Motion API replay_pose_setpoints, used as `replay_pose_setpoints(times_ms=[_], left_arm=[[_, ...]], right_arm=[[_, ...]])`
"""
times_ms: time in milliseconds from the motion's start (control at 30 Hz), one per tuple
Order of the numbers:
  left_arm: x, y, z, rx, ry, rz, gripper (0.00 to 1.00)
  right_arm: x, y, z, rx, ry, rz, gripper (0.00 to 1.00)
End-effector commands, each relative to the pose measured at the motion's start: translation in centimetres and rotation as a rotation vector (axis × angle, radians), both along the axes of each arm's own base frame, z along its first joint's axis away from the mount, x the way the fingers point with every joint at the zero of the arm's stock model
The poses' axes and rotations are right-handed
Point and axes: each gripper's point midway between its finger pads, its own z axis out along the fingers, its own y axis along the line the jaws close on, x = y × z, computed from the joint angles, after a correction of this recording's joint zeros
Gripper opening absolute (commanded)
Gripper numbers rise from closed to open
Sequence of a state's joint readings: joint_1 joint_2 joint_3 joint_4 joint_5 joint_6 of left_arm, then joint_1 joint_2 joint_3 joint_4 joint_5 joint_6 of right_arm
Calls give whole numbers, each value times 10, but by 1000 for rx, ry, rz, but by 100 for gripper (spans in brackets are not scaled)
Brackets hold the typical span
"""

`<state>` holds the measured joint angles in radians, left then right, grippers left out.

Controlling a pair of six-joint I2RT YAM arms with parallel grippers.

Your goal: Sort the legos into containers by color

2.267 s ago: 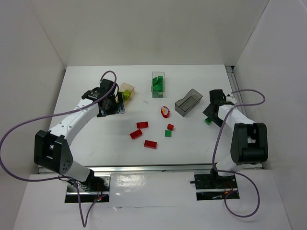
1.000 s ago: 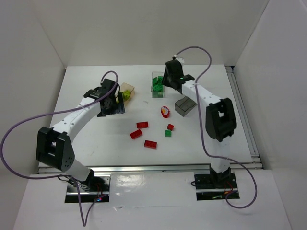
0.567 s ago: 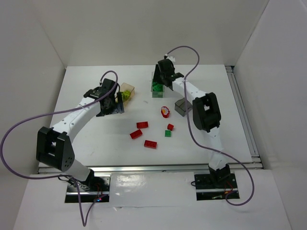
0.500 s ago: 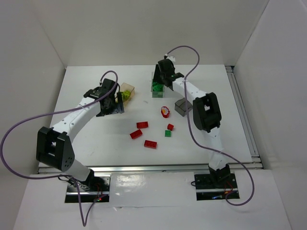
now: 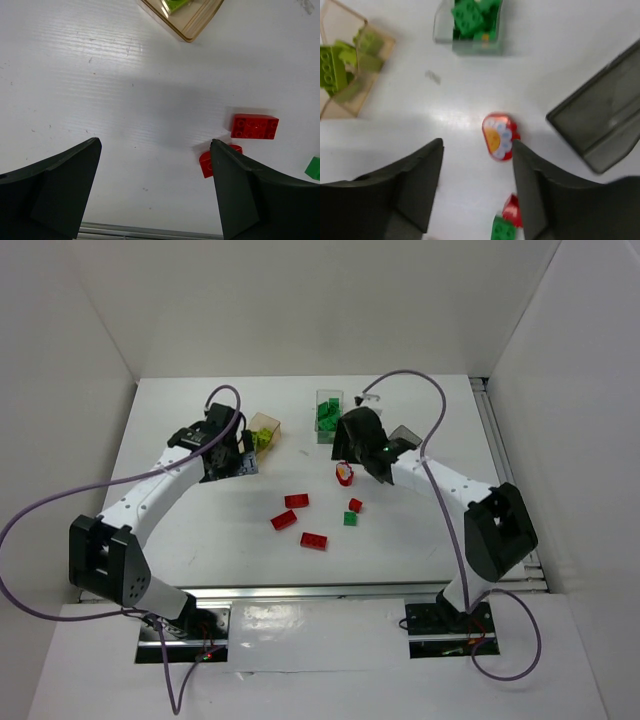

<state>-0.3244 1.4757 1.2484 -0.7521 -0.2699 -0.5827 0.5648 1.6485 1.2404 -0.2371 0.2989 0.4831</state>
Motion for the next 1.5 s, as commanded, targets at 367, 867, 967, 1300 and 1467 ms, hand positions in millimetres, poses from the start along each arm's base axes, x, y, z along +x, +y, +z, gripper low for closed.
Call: replay_pose_setpoints(times_ms=[367,867,967,1300,1467], left_arm=[[-6,-5,6,-42,-22,-9,99],[-6,-5,0,-34,-13,-17,99],[-6,-5,0,-34,-13,-17,99],[-1,-5,2,-27,-17,-12,99],[-2,-3,1,-15,-11,-6,99]], right_arm=[[-143,5,-98,-72,360,32,84],[-138,7,-136,-214,404,52,61],[-136,9,-132,-199,388,53,40],[-31,11,-27,-158,114,66,24],[58,13,-6,-150,26,17,24]])
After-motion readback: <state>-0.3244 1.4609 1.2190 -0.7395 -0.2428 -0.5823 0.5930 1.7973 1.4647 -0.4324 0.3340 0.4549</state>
